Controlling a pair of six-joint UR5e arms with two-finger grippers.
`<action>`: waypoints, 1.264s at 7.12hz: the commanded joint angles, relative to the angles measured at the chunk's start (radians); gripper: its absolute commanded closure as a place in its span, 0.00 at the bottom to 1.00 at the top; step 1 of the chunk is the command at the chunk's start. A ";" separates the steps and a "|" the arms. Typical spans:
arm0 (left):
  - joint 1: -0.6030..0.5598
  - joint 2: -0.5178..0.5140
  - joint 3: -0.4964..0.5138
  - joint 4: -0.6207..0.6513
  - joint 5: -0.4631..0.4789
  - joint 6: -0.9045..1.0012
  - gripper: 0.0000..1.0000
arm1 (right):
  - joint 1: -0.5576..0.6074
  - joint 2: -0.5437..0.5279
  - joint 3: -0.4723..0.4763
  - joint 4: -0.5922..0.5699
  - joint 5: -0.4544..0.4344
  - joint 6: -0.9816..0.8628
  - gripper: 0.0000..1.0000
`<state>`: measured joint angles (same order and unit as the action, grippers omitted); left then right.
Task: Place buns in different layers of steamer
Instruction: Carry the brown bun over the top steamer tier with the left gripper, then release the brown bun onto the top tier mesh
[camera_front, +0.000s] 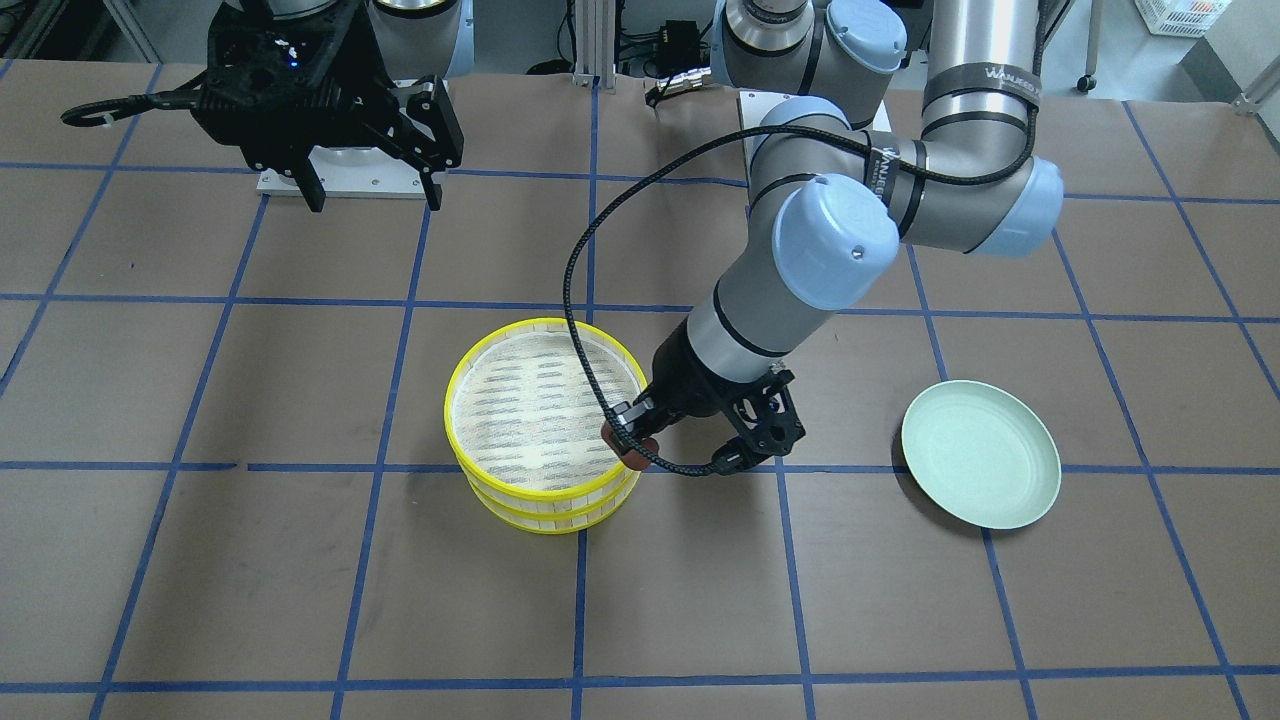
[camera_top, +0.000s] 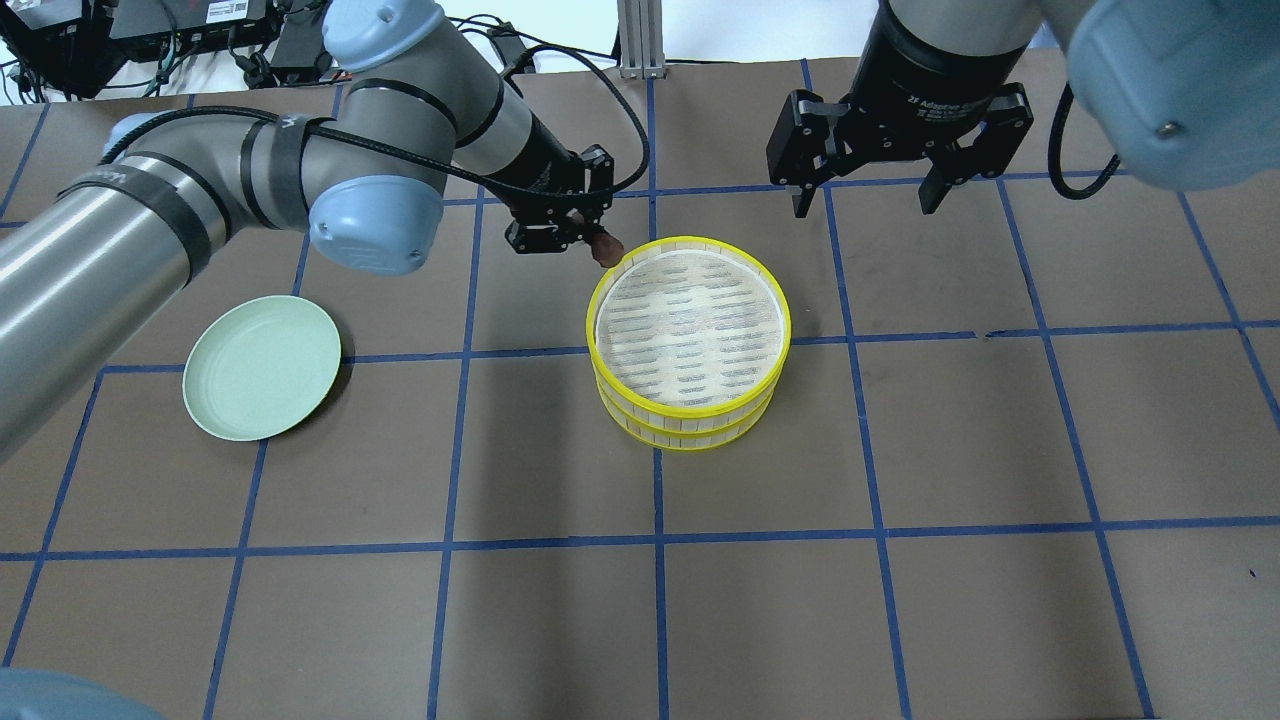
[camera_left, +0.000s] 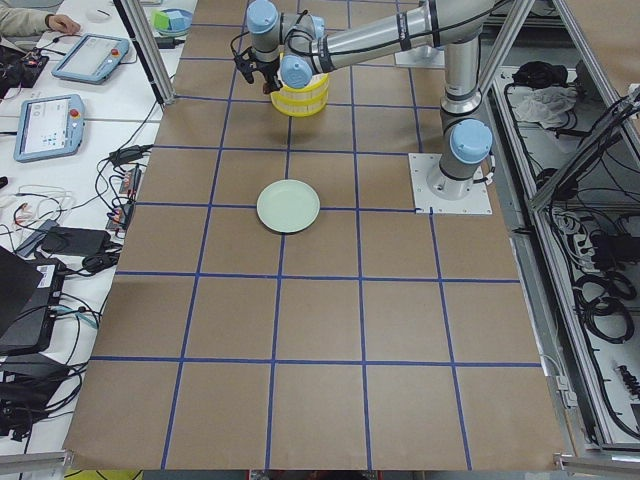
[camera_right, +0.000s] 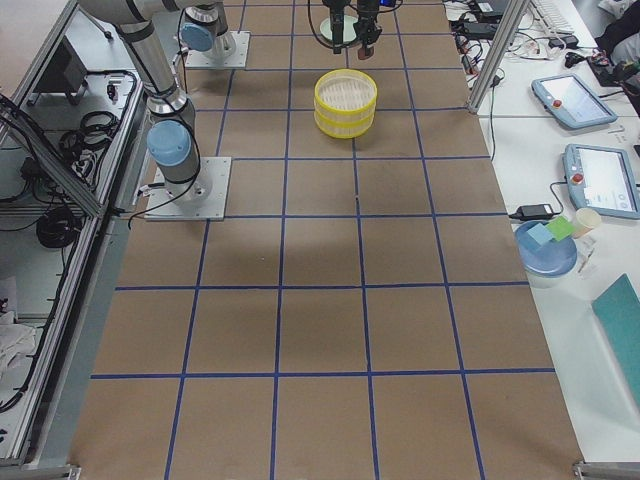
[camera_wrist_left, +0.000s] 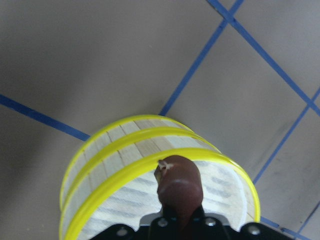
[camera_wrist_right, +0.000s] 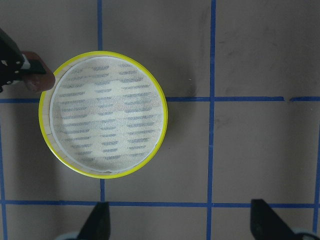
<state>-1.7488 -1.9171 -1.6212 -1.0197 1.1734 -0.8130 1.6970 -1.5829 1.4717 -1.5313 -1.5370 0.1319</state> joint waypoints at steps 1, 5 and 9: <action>-0.059 -0.010 -0.021 0.047 -0.044 -0.063 0.80 | -0.049 -0.012 -0.001 0.006 0.000 -0.006 0.00; -0.092 -0.002 -0.049 0.049 -0.037 -0.051 0.00 | -0.051 -0.016 0.001 0.010 0.000 -0.017 0.00; 0.041 0.071 -0.019 0.008 0.046 0.302 0.00 | -0.051 -0.016 0.001 0.013 0.000 -0.015 0.00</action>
<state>-1.7687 -1.8718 -1.6544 -0.9926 1.1889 -0.6863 1.6459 -1.5984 1.4726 -1.5188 -1.5382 0.1166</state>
